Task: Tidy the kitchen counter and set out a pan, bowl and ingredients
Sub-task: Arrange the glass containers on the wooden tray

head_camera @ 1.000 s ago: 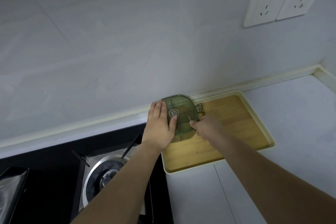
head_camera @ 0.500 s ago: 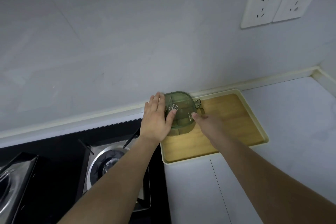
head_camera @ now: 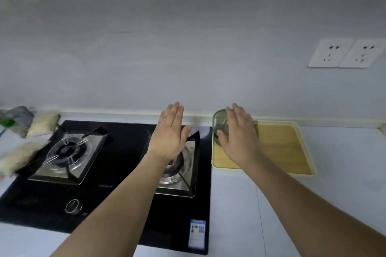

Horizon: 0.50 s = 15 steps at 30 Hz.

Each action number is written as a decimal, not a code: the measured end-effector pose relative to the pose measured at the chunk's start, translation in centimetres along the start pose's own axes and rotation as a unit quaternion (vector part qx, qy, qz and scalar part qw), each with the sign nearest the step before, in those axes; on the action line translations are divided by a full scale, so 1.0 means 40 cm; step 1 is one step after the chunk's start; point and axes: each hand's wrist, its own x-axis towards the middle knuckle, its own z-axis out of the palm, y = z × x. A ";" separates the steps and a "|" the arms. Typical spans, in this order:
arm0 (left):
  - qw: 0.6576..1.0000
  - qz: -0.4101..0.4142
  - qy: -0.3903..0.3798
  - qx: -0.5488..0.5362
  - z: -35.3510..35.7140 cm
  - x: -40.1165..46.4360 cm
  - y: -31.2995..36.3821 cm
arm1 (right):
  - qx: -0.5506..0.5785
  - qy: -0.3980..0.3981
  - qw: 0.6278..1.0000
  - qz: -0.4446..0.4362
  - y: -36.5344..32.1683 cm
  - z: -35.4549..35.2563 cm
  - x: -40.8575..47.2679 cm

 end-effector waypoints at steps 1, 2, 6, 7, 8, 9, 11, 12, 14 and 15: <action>1.000 -0.010 0.009 0.006 -0.025 -0.024 -0.023 | -0.004 -0.009 1.000 -0.015 -0.032 0.001 -0.005; 1.000 -0.018 0.012 0.005 -0.052 -0.051 -0.046 | -0.008 -0.017 0.999 -0.030 -0.068 0.003 -0.011; 0.998 -0.052 0.044 0.005 -0.181 -0.201 -0.164 | -0.003 -0.050 0.995 -0.088 -0.265 0.007 -0.056; 0.997 -0.056 0.051 0.008 -0.203 -0.228 -0.187 | 0.000 -0.058 0.993 -0.099 -0.303 0.004 -0.065; 0.996 -0.067 0.056 0.010 -0.233 -0.270 -0.218 | 0.001 -0.062 0.992 -0.114 -0.355 0.004 -0.080; 0.995 -0.077 0.065 0.015 -0.269 -0.330 -0.256 | 0.002 -0.065 0.989 -0.131 -0.423 0.004 -0.104; 0.993 -0.094 0.074 0.018 -0.331 -0.429 -0.315 | 0.009 -0.067 0.986 -0.152 -0.532 0.009 -0.148; 0.992 -0.102 0.076 0.022 -0.358 -0.464 -0.334 | 0.014 -0.063 0.985 -0.161 -0.571 0.013 -0.162; 0.987 -0.127 0.096 0.034 -0.426 -0.576 -0.396 | 0.023 -0.058 0.979 -0.196 -0.699 0.023 -0.211; 0.983 -0.144 0.107 0.040 -0.462 -0.643 -0.430 | 0.031 -0.058 0.974 -0.217 -0.774 0.028 -0.241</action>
